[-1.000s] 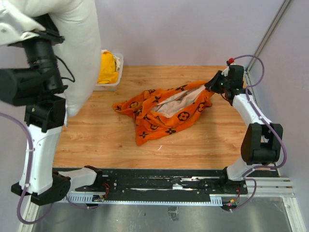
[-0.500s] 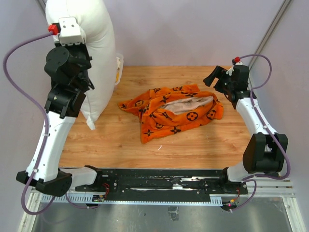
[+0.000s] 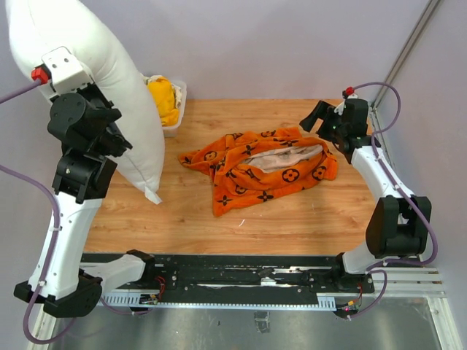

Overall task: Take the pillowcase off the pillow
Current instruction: Adjust the pillowcase at the center of the board, then place the pillow at the center of the board.

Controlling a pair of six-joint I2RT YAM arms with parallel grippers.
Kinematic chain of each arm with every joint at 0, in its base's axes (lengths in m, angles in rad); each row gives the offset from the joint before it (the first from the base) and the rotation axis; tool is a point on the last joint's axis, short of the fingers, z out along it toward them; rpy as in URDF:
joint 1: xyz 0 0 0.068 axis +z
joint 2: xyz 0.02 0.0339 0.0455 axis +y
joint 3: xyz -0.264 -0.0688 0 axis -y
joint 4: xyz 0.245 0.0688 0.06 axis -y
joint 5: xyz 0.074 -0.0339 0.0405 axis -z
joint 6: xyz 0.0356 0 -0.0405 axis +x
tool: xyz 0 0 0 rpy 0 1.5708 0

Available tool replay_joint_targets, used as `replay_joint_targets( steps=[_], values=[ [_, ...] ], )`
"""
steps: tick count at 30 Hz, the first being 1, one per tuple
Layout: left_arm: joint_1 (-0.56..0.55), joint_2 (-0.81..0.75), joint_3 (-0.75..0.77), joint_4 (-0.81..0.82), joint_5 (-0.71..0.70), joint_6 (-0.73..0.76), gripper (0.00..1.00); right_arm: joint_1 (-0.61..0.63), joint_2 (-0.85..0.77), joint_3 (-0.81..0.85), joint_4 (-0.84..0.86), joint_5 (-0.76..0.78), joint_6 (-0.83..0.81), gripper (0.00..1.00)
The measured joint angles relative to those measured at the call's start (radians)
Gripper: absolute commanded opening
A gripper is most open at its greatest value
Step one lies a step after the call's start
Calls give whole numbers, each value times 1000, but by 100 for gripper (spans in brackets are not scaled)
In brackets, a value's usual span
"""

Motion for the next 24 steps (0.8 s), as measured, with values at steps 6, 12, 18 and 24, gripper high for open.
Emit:
replay_joint_targets(
  steps=[6,12,18,24],
  values=[
    [0,-27,-38,164,-214,66,0,1,0,0,-1,-2,0,96],
    [2,71,-115,768,-537,528,0,27,0,0,-2,-2,0,97],
    [2,140,-114,967,-617,718,0,35,0,0,-2,-1,0,97],
    [2,116,-167,1009,-617,676,0,40,6,0,-1,-4,-3,98]
  ],
)
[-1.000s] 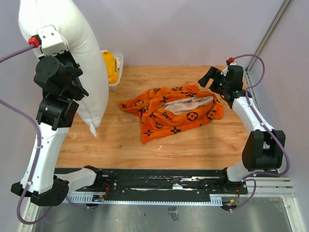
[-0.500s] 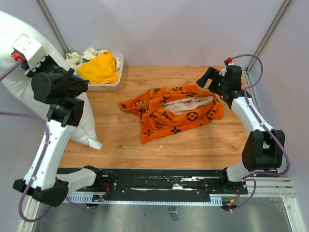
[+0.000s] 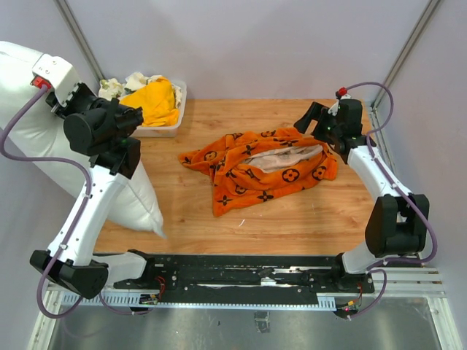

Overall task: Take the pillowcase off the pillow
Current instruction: Place the pillow at the center of the board.

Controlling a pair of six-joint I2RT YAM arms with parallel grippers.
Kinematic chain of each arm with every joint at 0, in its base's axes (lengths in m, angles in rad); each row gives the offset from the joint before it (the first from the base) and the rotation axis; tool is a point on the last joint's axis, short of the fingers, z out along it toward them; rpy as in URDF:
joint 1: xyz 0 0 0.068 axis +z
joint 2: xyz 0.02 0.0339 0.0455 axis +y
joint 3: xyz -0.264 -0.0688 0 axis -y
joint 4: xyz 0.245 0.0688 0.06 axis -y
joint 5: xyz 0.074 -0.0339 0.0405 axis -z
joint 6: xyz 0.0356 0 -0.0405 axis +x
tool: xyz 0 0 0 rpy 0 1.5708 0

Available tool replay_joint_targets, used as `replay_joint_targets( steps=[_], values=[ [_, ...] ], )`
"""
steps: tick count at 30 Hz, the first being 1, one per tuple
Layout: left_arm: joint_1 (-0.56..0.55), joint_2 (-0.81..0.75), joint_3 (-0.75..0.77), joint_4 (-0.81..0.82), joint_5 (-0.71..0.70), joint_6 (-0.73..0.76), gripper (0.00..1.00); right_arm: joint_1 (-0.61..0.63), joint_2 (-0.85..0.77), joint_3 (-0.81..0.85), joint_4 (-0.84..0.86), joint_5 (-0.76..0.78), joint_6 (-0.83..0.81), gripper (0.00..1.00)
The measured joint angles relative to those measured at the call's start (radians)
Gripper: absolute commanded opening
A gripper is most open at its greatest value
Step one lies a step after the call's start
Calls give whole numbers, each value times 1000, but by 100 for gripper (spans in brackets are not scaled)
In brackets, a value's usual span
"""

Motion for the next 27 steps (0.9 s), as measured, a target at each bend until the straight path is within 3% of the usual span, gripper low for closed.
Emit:
replay_joint_targets(
  steps=[8,16,27],
  values=[
    [58,26,-7,-148,0,-193,0,0,40,0,0,-28,-9,98],
    [110,119,0,-246,0,-260,0,0,50,0,6,-53,-10,99],
    [116,126,0,-338,6,-370,0,0,77,0,25,-83,-10,99]
  ],
)
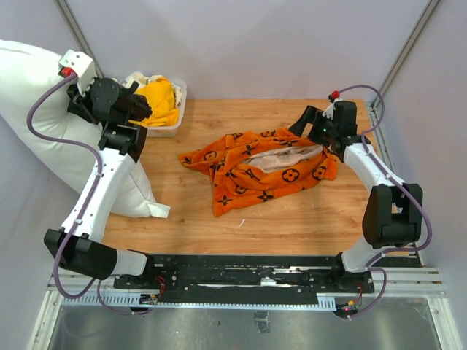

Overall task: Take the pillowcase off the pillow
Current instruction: Place the pillow at the center of the board.

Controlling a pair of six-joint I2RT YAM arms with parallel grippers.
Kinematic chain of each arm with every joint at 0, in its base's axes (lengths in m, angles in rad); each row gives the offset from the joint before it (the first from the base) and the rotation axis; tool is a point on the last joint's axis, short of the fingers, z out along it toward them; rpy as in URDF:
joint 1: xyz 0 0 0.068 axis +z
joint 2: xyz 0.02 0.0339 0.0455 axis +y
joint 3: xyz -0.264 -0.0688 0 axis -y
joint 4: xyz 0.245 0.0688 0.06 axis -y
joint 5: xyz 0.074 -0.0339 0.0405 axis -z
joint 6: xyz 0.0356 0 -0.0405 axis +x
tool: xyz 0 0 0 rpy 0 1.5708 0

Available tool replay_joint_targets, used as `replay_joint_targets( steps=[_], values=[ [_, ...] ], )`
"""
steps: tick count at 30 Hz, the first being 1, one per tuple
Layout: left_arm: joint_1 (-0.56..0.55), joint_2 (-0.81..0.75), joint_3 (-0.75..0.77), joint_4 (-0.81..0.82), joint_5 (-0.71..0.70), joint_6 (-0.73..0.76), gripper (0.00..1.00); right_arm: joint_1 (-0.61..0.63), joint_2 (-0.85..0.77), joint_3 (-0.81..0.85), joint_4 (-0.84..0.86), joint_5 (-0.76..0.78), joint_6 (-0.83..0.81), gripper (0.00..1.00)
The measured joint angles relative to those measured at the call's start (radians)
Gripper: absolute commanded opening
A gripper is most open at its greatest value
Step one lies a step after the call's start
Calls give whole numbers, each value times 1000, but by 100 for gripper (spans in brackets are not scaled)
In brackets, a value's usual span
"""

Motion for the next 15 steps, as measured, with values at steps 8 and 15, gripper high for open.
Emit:
replay_joint_targets(
  steps=[8,15],
  values=[
    [29,163,-3,119,10,51,0,0,25,0,16,-22,8,100],
    [40,564,115,895,62,786,0,0,44,0,29,-43,14,100]
  ],
)
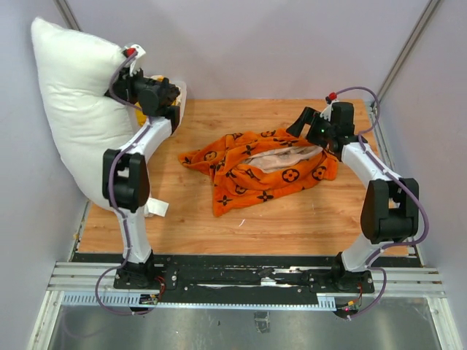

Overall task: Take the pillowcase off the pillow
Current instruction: Place the pillow at the center of the board.

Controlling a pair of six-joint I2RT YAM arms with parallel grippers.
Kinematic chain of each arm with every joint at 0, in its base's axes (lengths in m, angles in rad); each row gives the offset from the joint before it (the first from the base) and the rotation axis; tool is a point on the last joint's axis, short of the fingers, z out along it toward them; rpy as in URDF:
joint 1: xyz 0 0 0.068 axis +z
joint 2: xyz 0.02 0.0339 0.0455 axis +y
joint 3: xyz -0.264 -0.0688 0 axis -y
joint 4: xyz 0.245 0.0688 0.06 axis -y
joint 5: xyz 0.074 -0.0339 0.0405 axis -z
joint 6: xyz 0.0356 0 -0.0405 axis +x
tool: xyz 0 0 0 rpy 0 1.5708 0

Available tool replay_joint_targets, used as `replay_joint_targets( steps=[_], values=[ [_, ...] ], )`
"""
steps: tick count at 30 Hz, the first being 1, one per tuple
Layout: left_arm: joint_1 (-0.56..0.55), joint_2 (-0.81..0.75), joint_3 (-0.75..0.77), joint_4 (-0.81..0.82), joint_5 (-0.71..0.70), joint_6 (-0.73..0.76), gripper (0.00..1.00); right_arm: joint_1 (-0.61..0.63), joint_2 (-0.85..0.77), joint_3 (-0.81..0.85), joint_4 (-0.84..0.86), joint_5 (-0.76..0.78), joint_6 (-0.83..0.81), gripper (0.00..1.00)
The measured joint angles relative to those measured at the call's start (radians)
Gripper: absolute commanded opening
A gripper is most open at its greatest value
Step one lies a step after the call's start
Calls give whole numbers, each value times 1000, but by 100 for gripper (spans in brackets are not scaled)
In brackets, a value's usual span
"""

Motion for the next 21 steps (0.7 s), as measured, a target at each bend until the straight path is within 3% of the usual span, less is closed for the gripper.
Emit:
replay_joint_targets(
  steps=[3,6,7,8,9,10,15,21],
  values=[
    [-1,174,135,135,17,212,2,1,13,0,9,-8,4,99],
    [-1,296,236,186,13,335,23,2,26,0,14,-23,5,99],
    [-1,335,278,194,8,368,37,2,30,0,14,-26,5,98],
    [-1,377,331,200,1,402,55,2,34,0,15,-29,5,98],
    [-1,413,378,203,-5,436,83,2,36,0,14,-31,5,99],
    [-1,449,428,207,-13,465,97,2,40,0,16,-34,5,98],
    [1,587,628,222,-35,557,99,3,61,7,25,-55,8,99],
    [0,618,682,209,-43,527,99,13,82,18,37,-74,10,98]
  ],
)
